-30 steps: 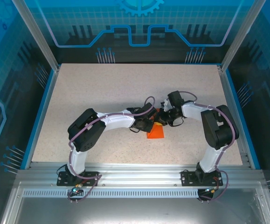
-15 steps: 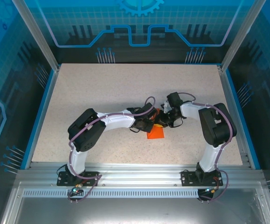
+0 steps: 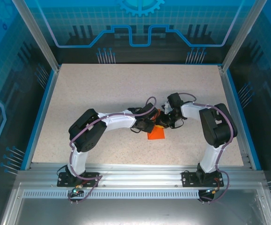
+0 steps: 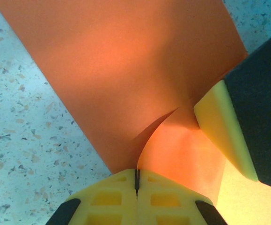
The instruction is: Fold a paper plane with a square sheet of paper (fold left side to right side)
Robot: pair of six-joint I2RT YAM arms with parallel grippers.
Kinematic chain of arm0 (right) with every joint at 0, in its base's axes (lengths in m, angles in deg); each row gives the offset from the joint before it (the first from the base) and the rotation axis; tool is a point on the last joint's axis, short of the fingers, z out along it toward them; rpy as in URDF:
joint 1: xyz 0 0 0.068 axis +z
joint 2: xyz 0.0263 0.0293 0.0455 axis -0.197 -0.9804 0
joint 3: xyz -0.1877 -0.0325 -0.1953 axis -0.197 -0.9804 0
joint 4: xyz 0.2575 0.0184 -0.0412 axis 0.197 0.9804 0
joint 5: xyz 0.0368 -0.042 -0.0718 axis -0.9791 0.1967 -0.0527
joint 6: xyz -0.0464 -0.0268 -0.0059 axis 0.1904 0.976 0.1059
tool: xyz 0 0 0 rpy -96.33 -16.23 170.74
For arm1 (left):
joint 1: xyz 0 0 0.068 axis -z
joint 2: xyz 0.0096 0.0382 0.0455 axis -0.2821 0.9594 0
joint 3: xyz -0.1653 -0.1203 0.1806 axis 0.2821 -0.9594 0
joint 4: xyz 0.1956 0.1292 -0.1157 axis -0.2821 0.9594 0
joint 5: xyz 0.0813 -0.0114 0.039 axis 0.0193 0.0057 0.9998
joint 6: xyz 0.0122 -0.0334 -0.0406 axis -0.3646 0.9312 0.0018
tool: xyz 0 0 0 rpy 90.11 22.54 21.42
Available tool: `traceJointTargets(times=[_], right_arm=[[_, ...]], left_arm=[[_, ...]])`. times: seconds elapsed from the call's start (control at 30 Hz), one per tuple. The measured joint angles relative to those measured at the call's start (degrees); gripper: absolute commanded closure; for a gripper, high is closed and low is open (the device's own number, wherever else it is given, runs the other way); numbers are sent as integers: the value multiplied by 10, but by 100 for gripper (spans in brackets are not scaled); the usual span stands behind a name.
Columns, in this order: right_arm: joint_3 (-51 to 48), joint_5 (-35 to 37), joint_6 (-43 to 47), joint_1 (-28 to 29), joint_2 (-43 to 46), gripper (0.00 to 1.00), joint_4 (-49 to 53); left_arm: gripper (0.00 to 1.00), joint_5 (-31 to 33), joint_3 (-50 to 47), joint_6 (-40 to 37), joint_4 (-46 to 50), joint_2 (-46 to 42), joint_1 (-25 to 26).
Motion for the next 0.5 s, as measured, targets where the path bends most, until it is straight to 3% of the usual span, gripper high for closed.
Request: traceJointTargets(times=[0.1, 0.5], right_arm=[[-2, 0, 4, 0, 0, 90, -2], [-19, -18, 8, -8, 0, 90, -27]], left_arm=[[97, 0, 0, -1, 0, 0, 0], [66, 0, 0, 1, 21, -47, 0]])
